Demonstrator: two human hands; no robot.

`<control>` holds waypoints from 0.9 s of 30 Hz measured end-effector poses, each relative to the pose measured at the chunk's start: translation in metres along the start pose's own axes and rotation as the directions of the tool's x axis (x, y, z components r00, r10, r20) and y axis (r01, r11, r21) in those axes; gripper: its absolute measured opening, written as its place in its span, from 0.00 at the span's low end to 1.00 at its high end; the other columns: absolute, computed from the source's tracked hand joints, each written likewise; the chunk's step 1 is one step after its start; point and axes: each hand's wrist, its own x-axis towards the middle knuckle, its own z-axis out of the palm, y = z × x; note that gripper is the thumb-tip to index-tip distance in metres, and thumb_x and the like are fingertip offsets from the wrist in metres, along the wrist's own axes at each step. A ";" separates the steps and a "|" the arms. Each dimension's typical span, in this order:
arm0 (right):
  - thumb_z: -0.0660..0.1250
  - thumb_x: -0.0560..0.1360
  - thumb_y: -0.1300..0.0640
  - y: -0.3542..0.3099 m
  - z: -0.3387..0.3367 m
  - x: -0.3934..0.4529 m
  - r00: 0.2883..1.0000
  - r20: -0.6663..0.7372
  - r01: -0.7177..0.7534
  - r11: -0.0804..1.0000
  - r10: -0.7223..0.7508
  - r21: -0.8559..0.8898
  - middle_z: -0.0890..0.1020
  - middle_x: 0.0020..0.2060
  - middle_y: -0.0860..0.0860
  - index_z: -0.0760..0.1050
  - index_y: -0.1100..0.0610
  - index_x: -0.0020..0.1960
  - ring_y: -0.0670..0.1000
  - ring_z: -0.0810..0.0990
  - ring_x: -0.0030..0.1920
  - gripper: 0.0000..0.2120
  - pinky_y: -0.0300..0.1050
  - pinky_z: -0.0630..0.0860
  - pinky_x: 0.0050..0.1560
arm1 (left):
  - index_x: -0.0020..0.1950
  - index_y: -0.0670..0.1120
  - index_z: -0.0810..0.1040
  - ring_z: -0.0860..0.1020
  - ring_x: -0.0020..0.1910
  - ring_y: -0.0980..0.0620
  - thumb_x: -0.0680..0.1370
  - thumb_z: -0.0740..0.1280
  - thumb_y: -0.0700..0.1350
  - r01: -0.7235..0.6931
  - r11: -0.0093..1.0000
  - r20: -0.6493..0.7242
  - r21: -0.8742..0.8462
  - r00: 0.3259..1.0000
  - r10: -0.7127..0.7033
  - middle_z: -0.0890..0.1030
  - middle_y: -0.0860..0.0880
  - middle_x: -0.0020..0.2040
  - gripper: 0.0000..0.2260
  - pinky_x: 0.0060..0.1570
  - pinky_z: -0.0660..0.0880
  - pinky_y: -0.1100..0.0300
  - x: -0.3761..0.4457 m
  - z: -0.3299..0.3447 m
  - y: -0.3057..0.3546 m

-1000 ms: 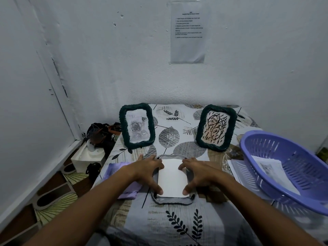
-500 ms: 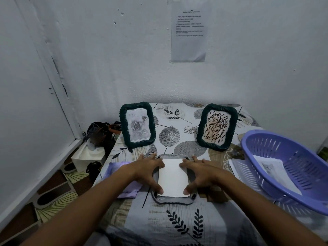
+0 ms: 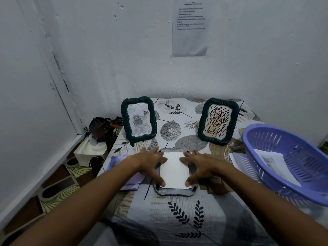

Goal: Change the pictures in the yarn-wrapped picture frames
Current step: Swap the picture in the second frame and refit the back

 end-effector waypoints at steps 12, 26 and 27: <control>0.73 0.65 0.36 0.000 0.001 -0.005 1.000 -0.007 0.028 1.000 -0.028 -0.012 0.45 0.78 0.47 0.52 0.44 0.77 0.56 0.39 0.77 0.48 0.64 0.42 0.73 | 0.78 0.52 0.57 0.43 0.78 0.47 0.67 0.71 0.67 -0.001 0.996 -0.018 -0.085 1.000 -0.001 0.52 0.49 0.79 0.45 0.73 0.45 0.40 0.003 0.004 -0.007; 0.74 0.65 0.37 -0.002 -0.001 -0.006 1.000 -0.009 0.015 1.000 -0.014 0.014 0.45 0.78 0.46 0.53 0.43 0.77 0.56 0.40 0.77 0.48 0.64 0.45 0.73 | 0.75 0.50 0.62 0.49 0.77 0.47 0.68 0.71 0.65 -0.022 0.999 -0.069 -0.030 0.997 0.020 0.57 0.48 0.78 0.41 0.73 0.48 0.42 -0.002 0.004 -0.002; 0.74 0.65 0.37 -0.001 -0.001 -0.006 1.000 -0.009 0.012 1.000 -0.012 0.022 0.45 0.78 0.45 0.53 0.43 0.77 0.56 0.41 0.77 0.48 0.64 0.45 0.73 | 0.75 0.50 0.63 0.50 0.77 0.47 0.68 0.71 0.65 -0.027 0.999 -0.078 -0.018 0.997 0.026 0.57 0.48 0.78 0.41 0.73 0.49 0.42 -0.001 0.005 -0.002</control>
